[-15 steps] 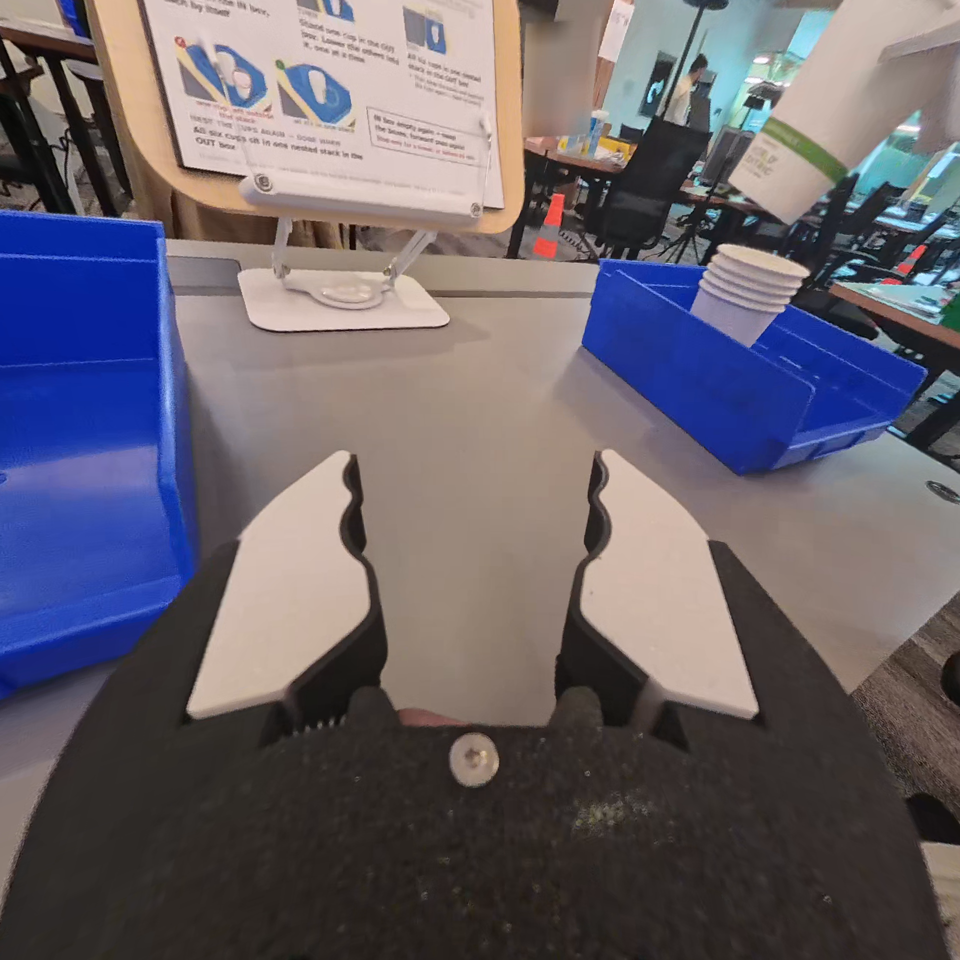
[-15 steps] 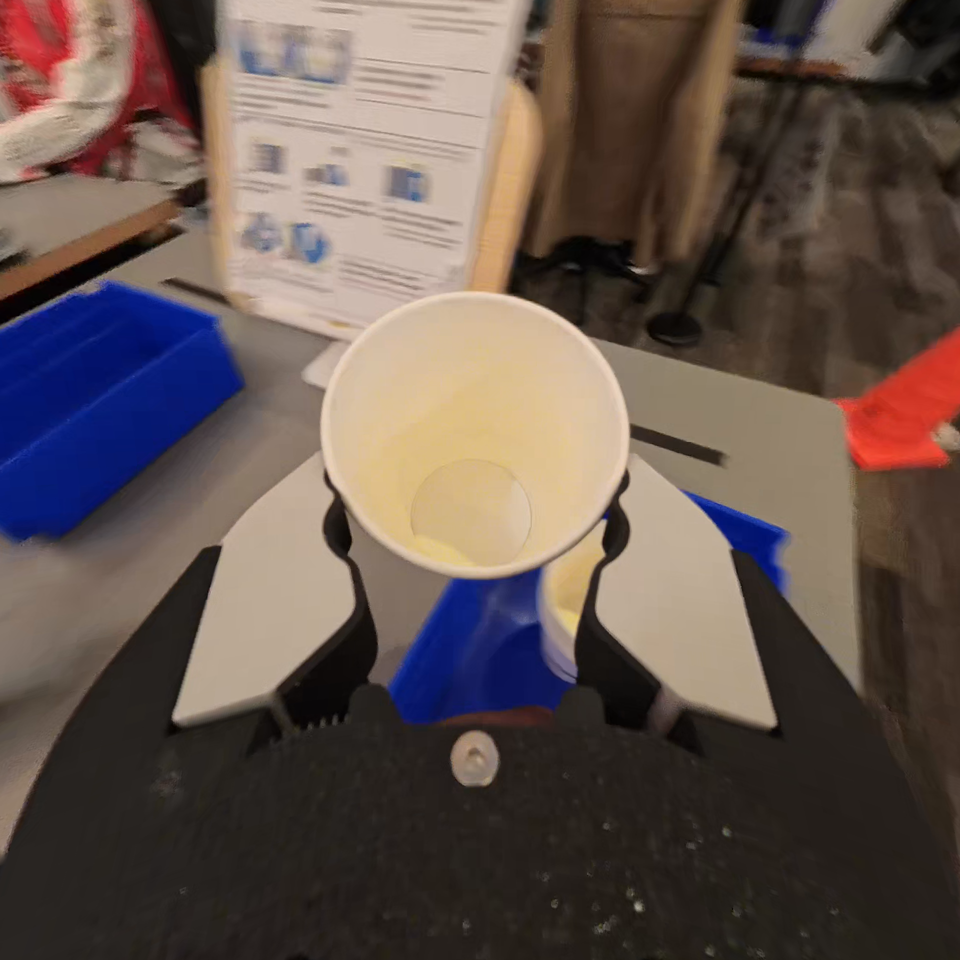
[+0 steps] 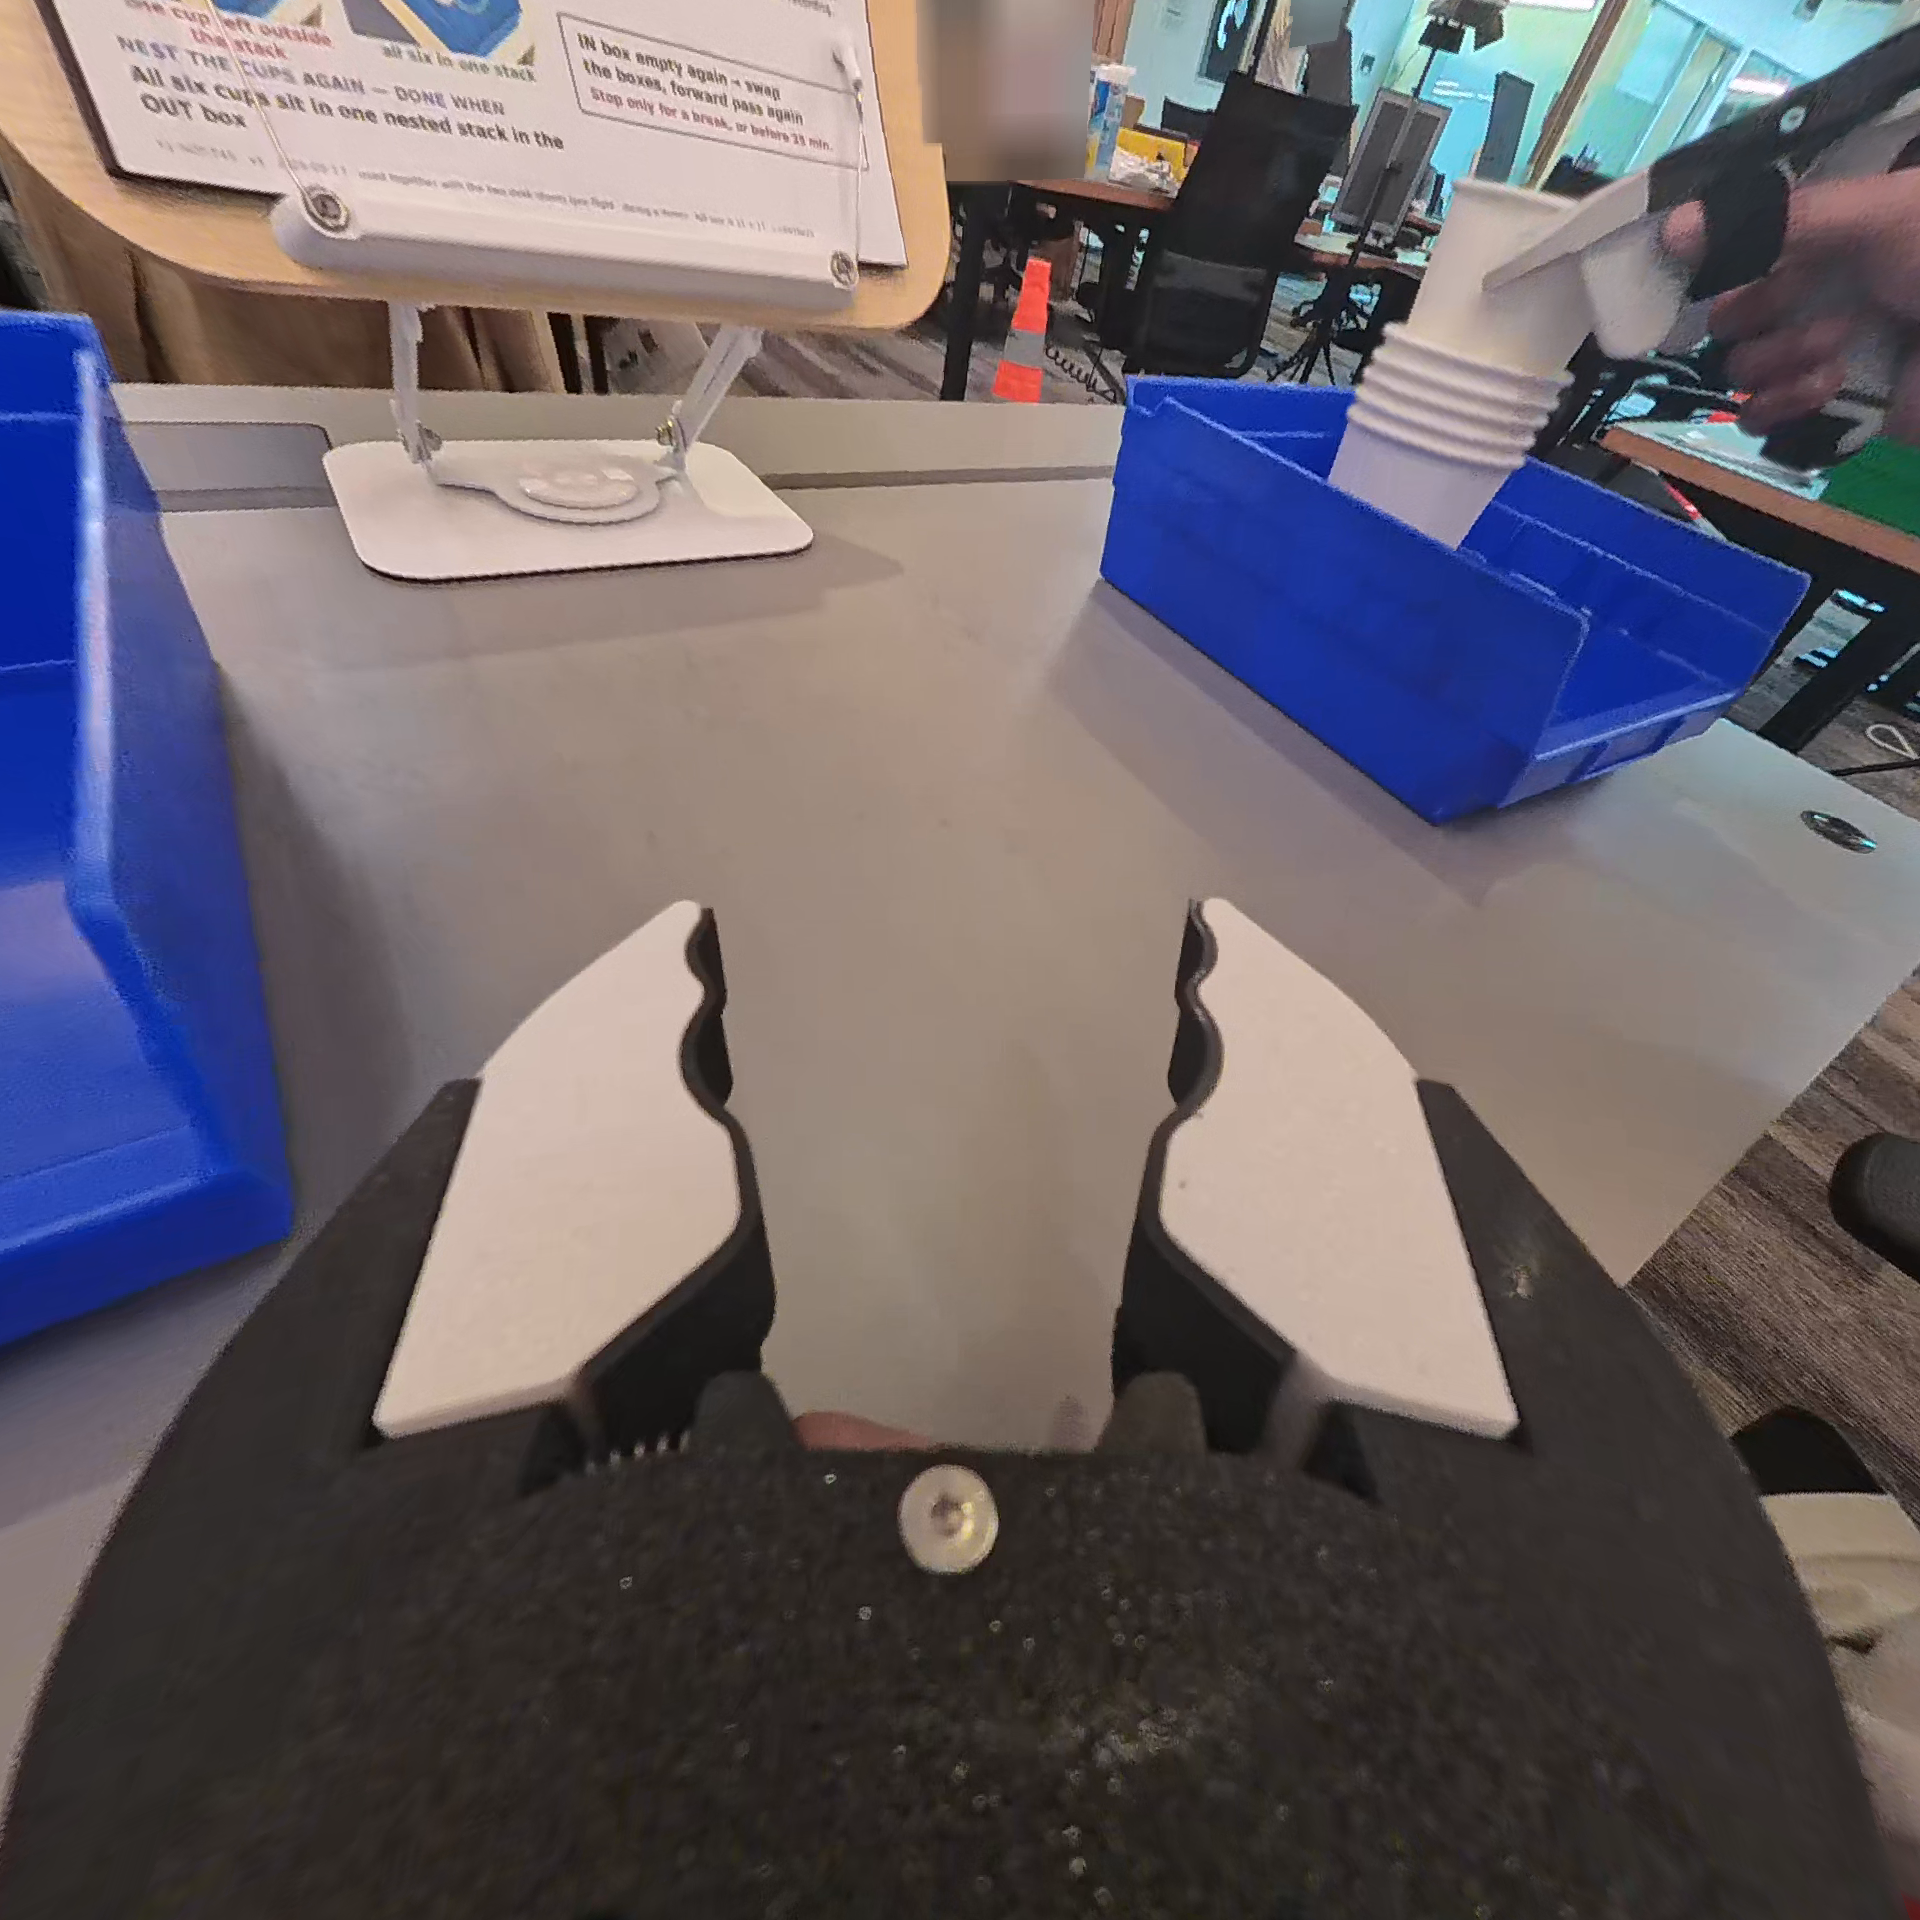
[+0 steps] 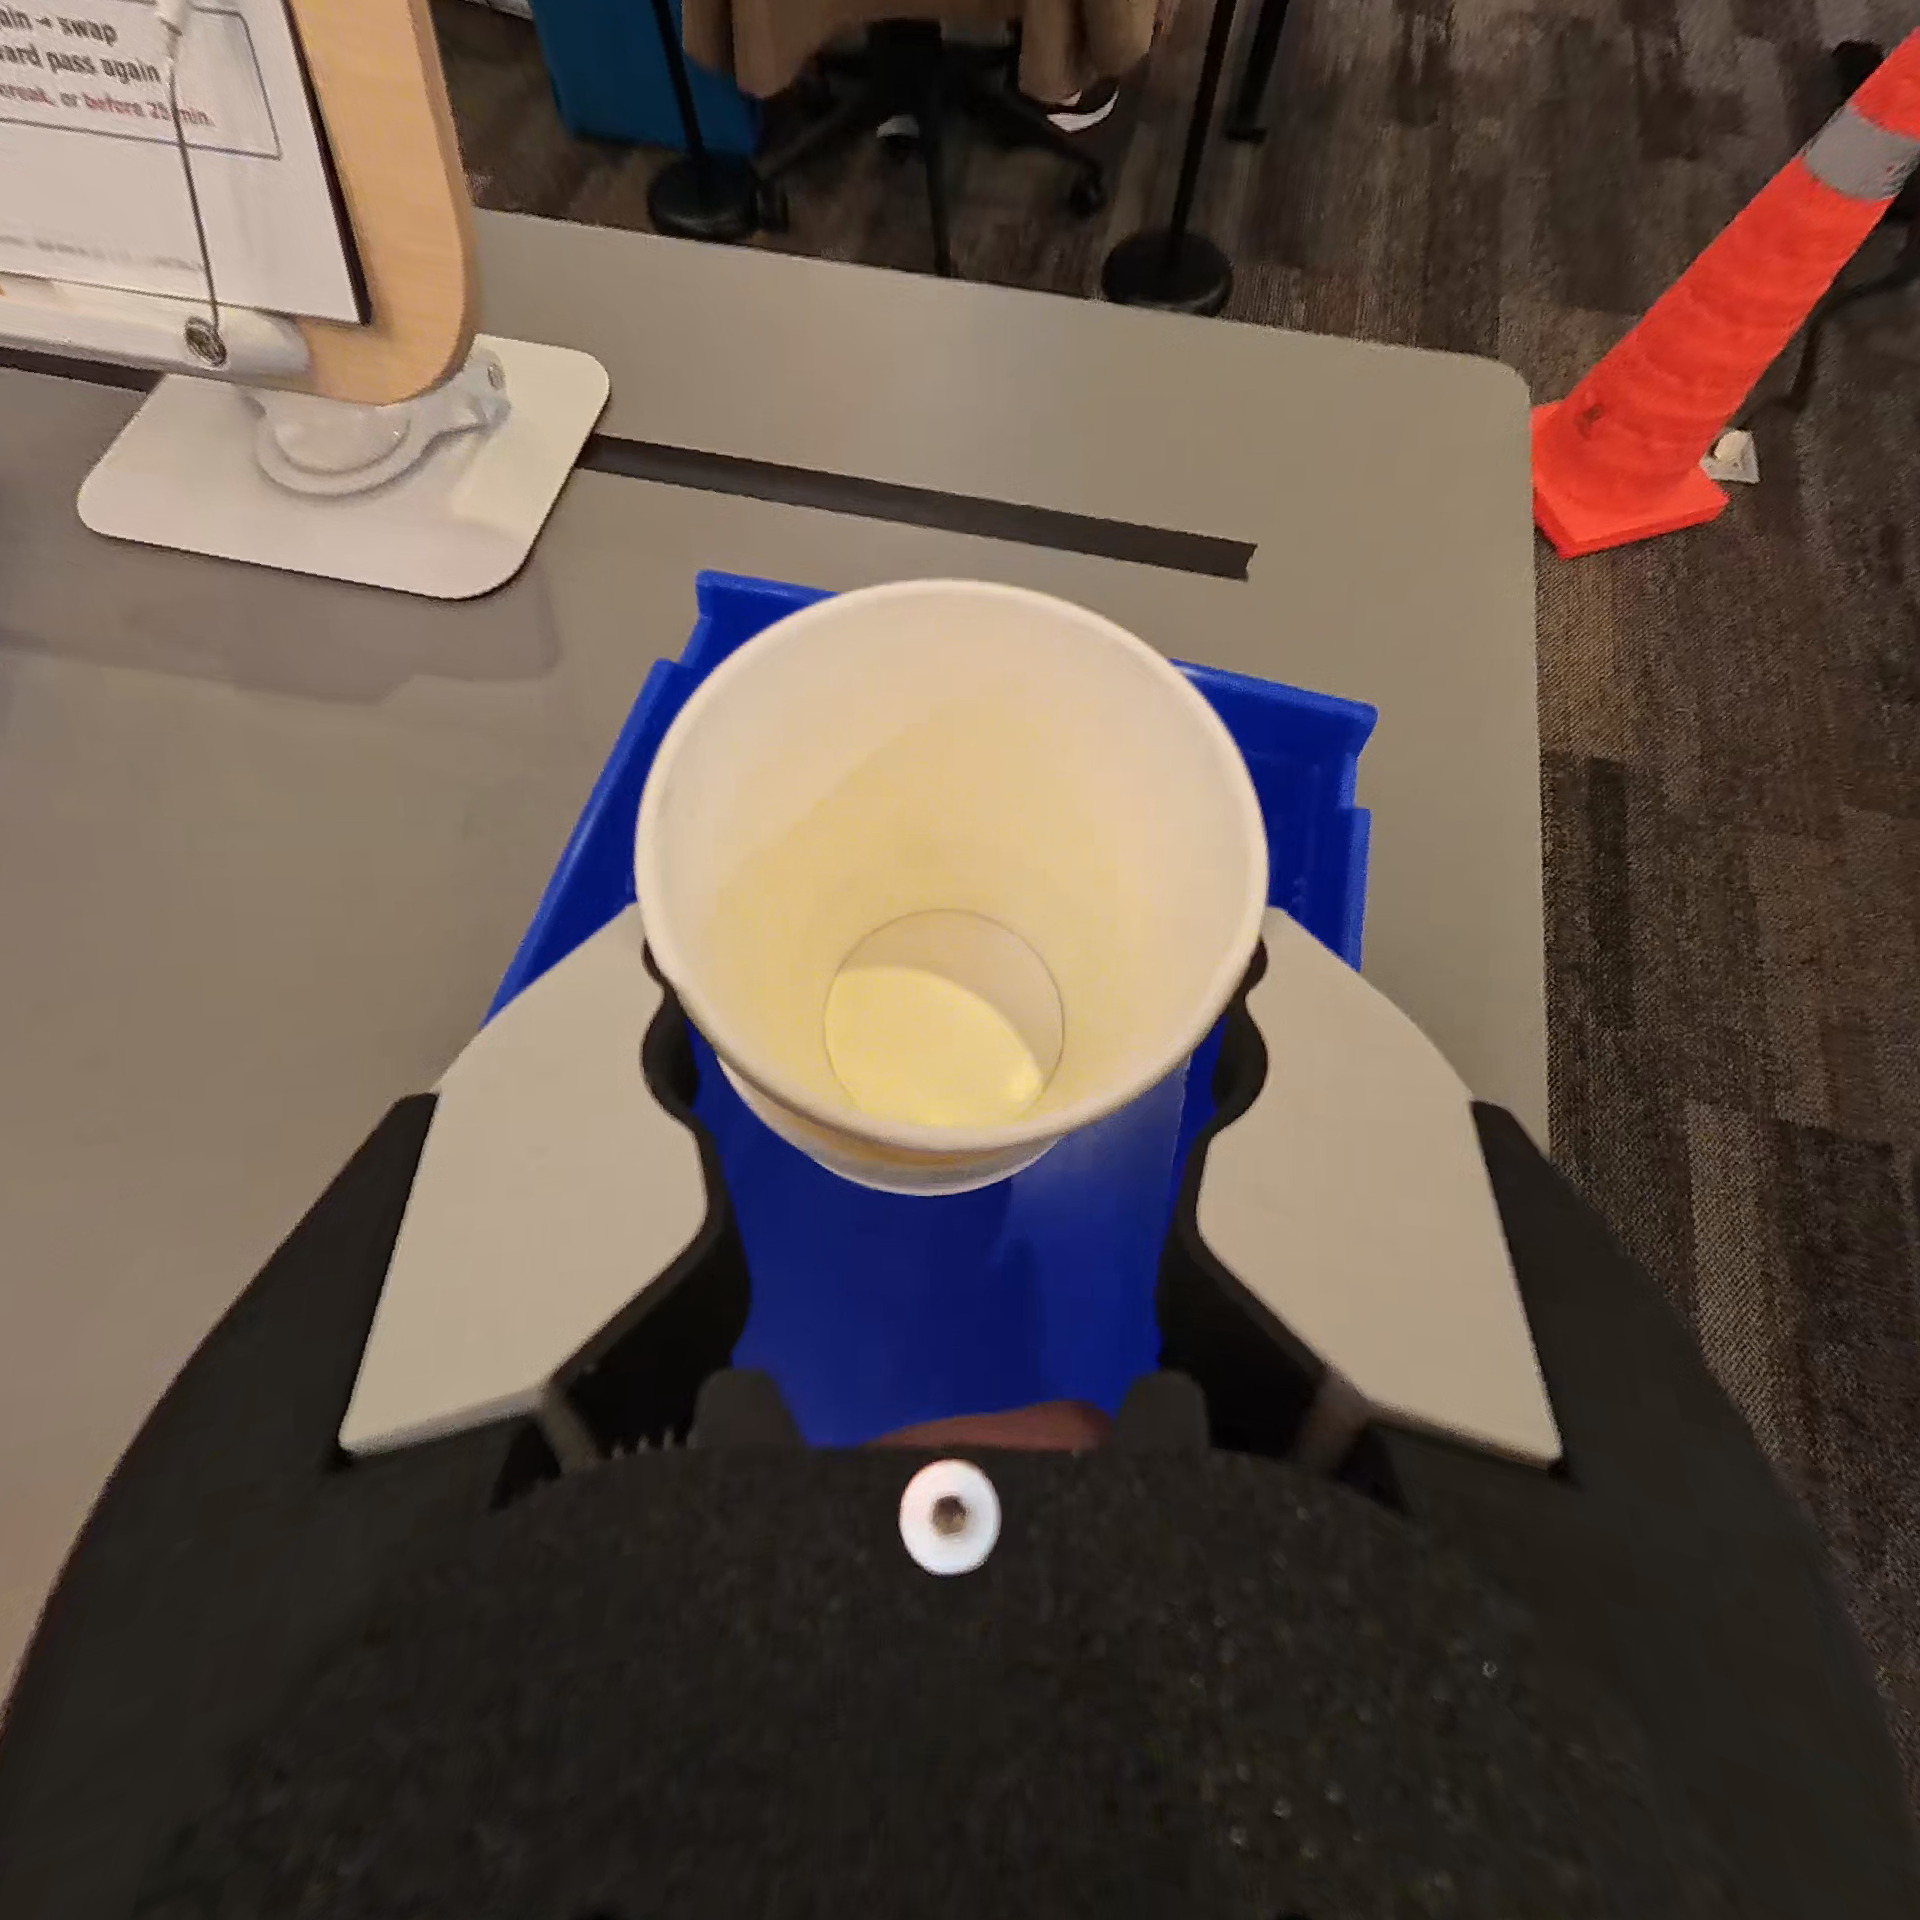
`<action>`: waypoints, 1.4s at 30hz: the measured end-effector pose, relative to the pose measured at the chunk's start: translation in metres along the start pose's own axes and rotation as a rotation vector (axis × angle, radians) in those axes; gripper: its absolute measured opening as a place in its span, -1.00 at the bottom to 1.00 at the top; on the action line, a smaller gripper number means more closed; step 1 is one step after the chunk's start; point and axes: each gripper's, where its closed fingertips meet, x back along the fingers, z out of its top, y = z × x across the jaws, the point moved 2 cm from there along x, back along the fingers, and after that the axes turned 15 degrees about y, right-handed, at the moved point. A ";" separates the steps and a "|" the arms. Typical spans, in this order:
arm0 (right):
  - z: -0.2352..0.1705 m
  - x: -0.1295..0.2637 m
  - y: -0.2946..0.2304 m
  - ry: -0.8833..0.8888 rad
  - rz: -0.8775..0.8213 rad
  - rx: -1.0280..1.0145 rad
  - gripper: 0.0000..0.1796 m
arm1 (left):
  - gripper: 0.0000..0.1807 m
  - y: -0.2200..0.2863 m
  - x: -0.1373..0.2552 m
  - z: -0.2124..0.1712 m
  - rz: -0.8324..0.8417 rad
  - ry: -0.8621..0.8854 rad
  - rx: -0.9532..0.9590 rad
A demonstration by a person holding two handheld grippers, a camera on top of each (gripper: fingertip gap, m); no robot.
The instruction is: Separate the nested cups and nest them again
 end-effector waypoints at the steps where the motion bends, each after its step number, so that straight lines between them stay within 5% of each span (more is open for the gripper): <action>1: -0.003 -0.001 0.000 -0.010 0.007 -0.006 0.11 | -0.08 0.001 0.000 -0.002 -0.004 -0.008 0.003; 21: -0.048 0.003 -0.012 -0.200 0.106 0.171 0.17 | -0.02 0.021 -0.007 -0.025 -0.060 -0.092 0.006; 27: -0.050 0.050 -0.011 -0.097 -0.094 0.387 0.22 | 0.05 0.003 -0.005 -0.015 0.036 -0.023 0.011; 35: -0.058 0.101 -0.160 0.467 -0.080 0.274 -0.23 | -0.07 -0.035 0.011 0.010 0.276 0.136 -0.098; 42: -0.113 0.075 -0.255 0.444 0.088 0.070 -0.18 | -0.07 -0.054 0.027 0.009 0.447 0.152 -0.112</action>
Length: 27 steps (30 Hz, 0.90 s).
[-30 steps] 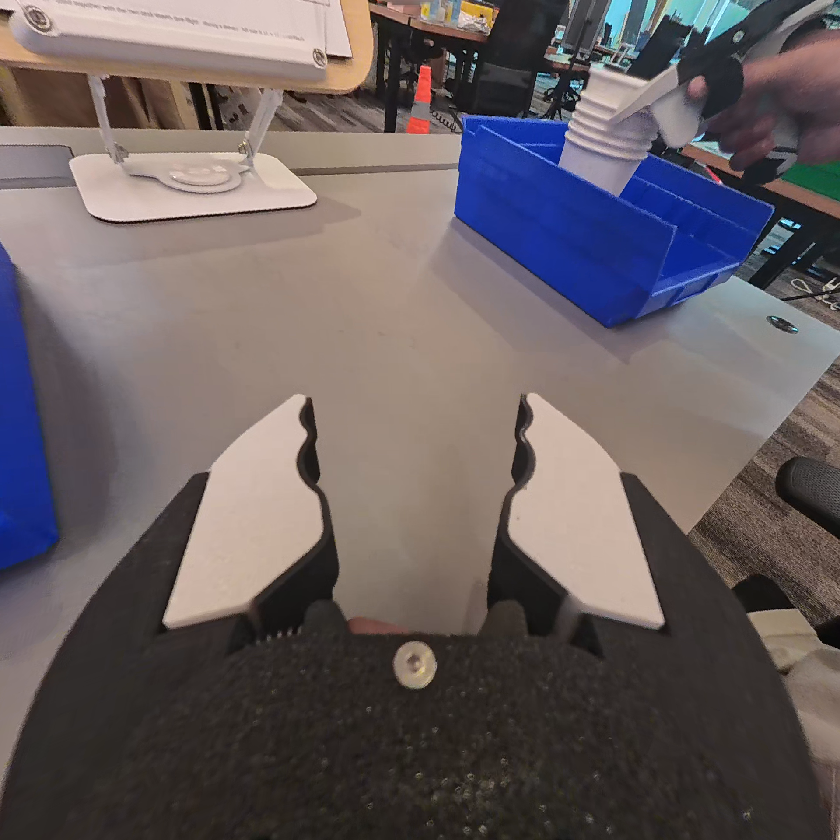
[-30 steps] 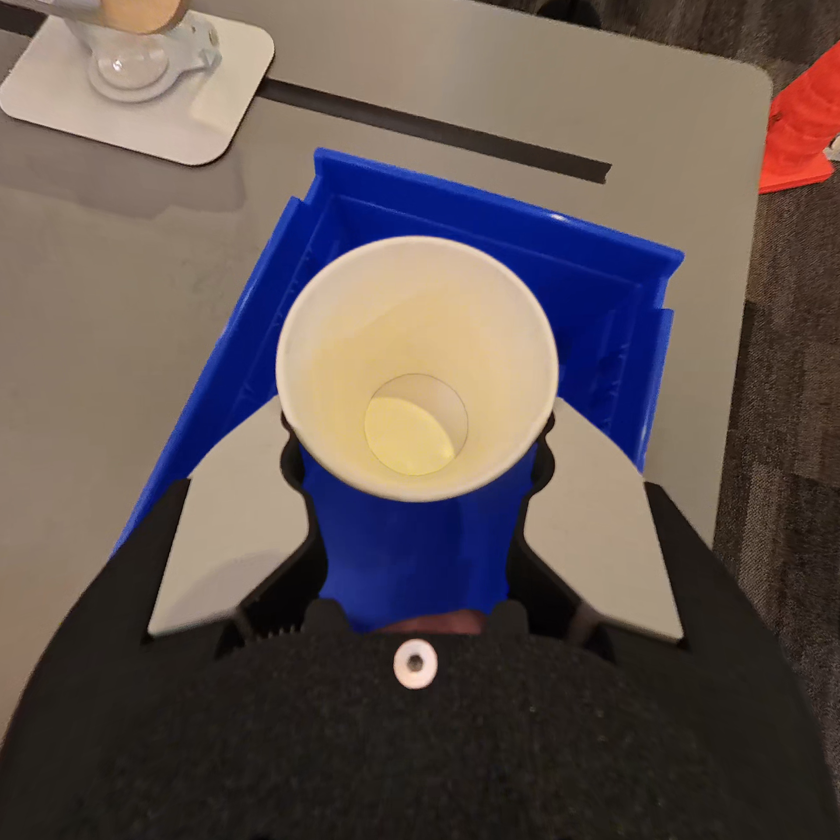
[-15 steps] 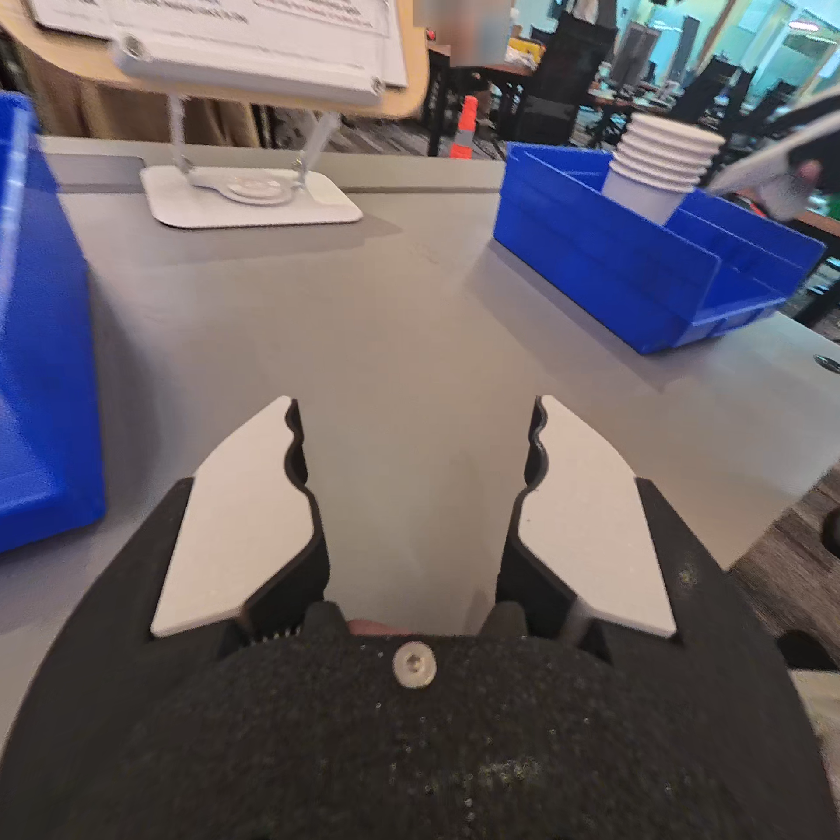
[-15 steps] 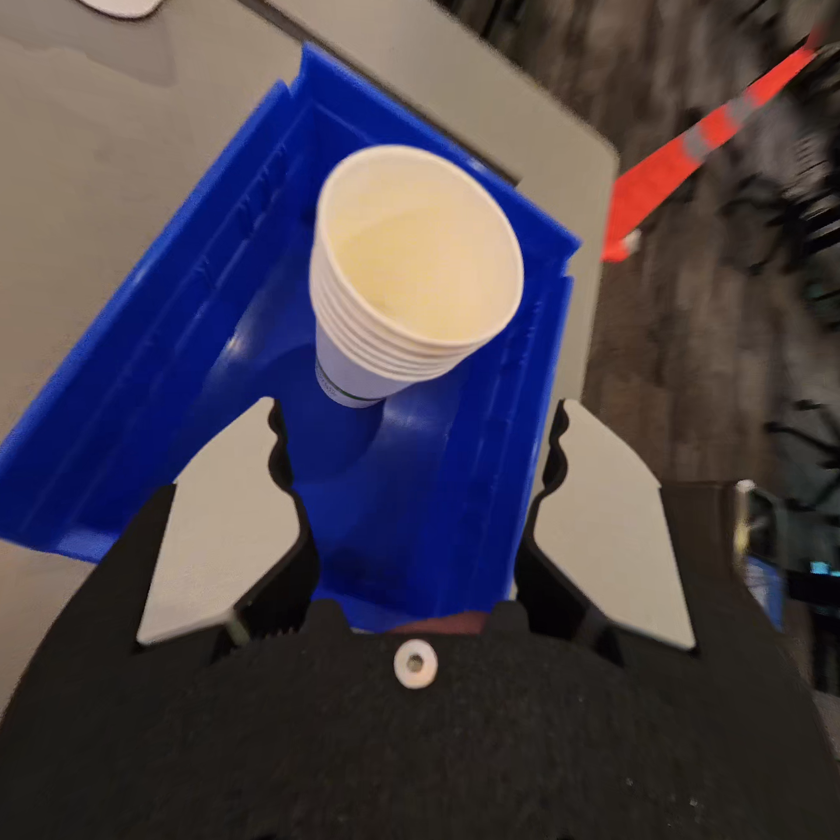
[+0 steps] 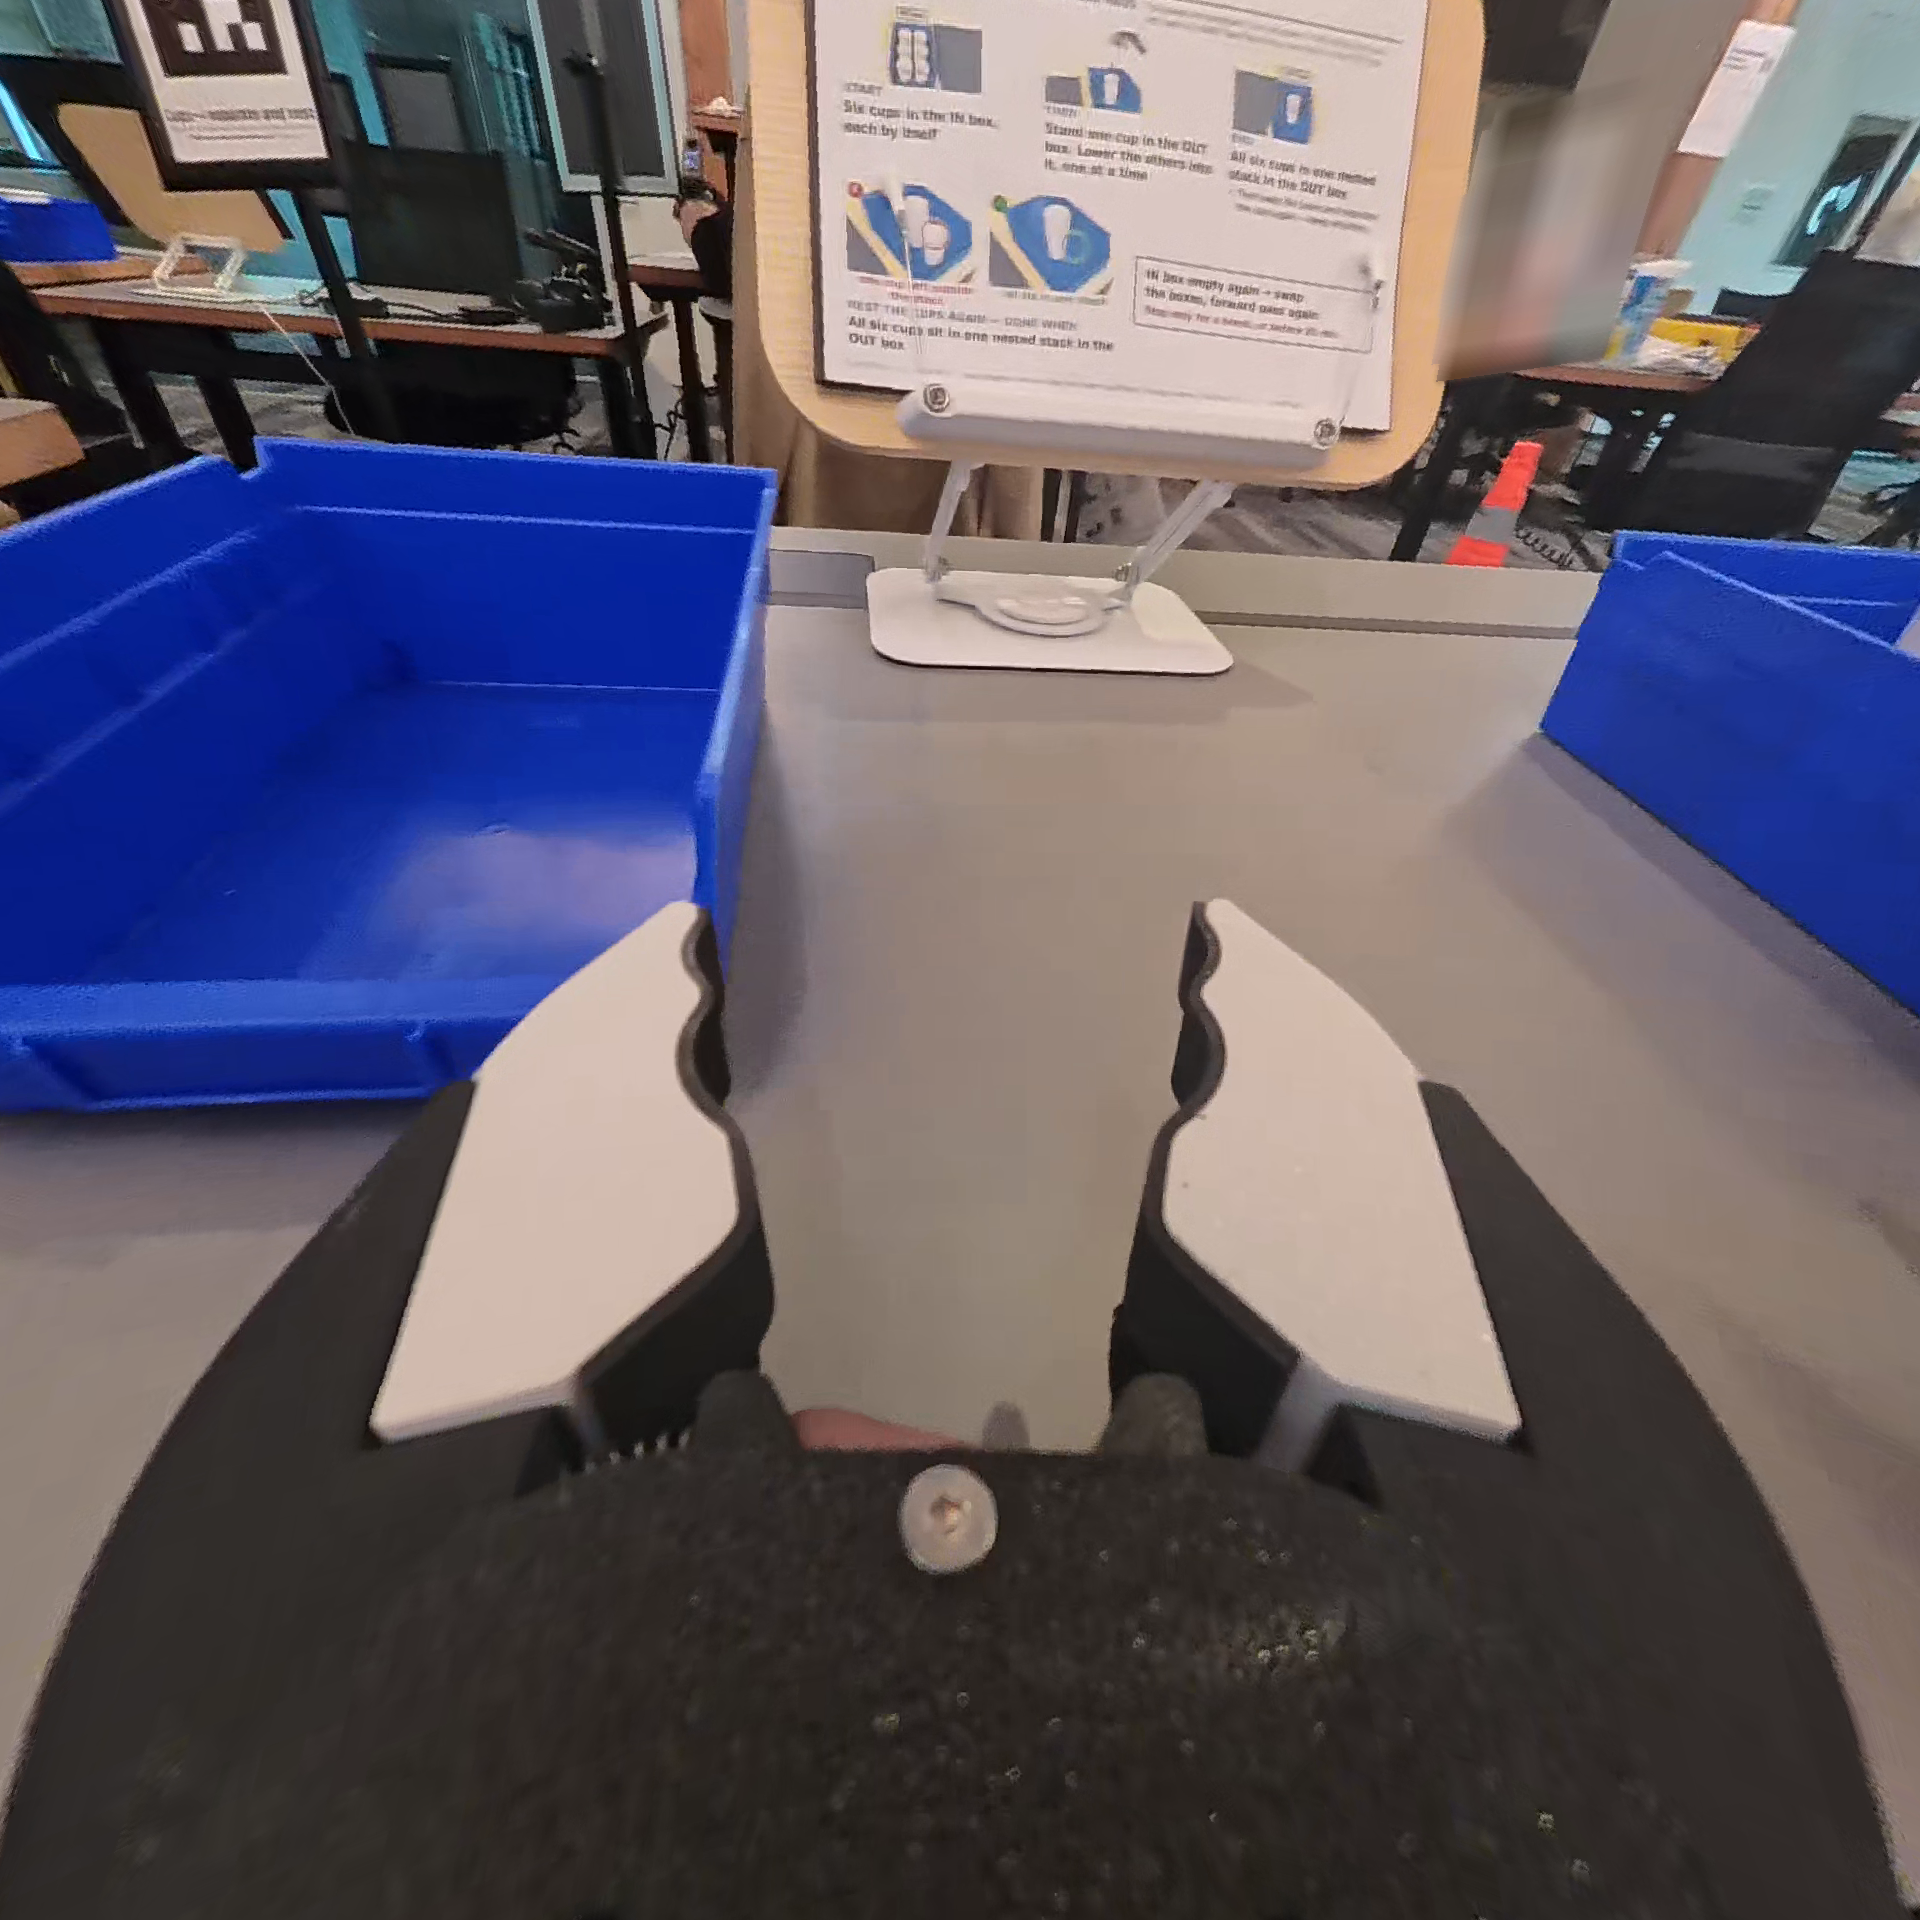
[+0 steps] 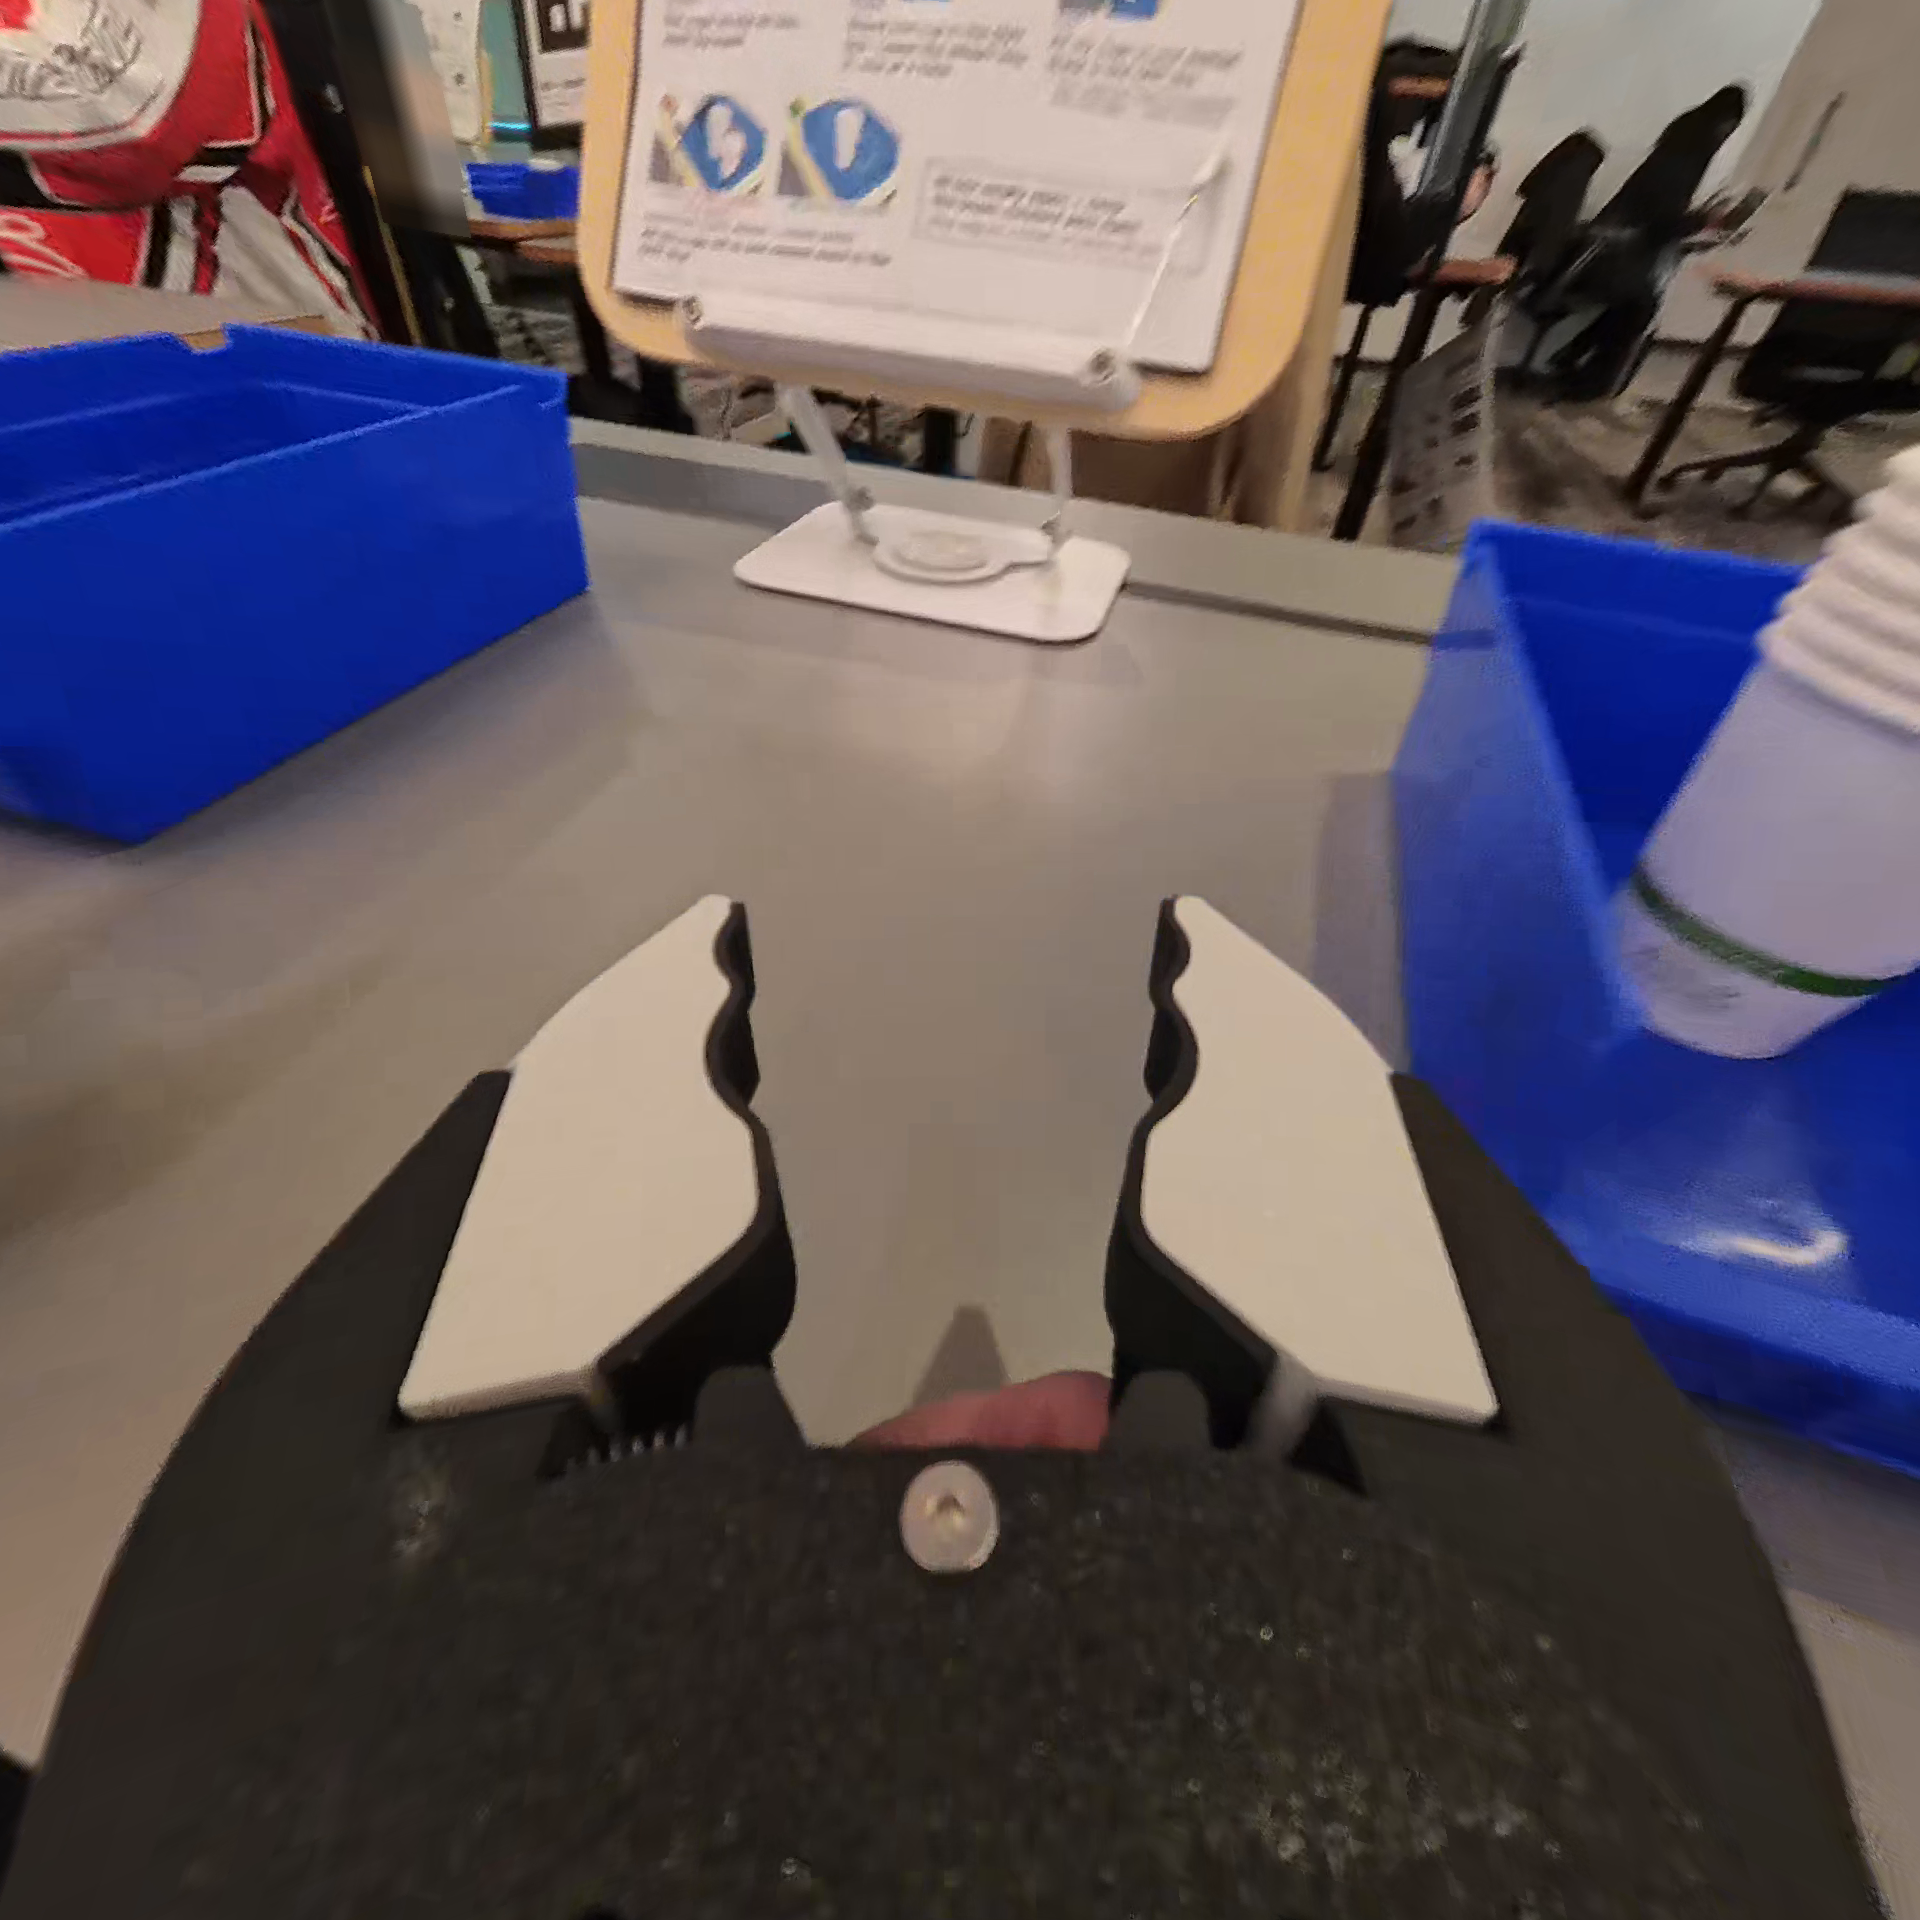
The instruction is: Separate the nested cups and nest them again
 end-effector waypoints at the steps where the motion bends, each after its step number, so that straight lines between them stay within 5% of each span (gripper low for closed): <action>1: -0.004 0.000 -0.007 -0.008 0.014 -0.027 -0.18 | -0.07 0.000 0.001 -0.001 0.005 -0.003 -0.005; 20: -0.011 0.005 -0.006 -0.031 0.067 -0.150 -0.16 | -0.10 0.016 0.002 -0.007 -0.003 -0.012 -0.033; 23: 0.003 0.014 0.014 -0.007 0.021 -0.118 -0.16 | -0.11 0.059 -0.012 -0.012 -0.119 -0.047 0.102; 27: 0.022 0.049 0.089 0.016 -0.160 -0.085 -0.16 | -0.07 0.182 -0.033 -0.029 -0.398 -0.198 0.166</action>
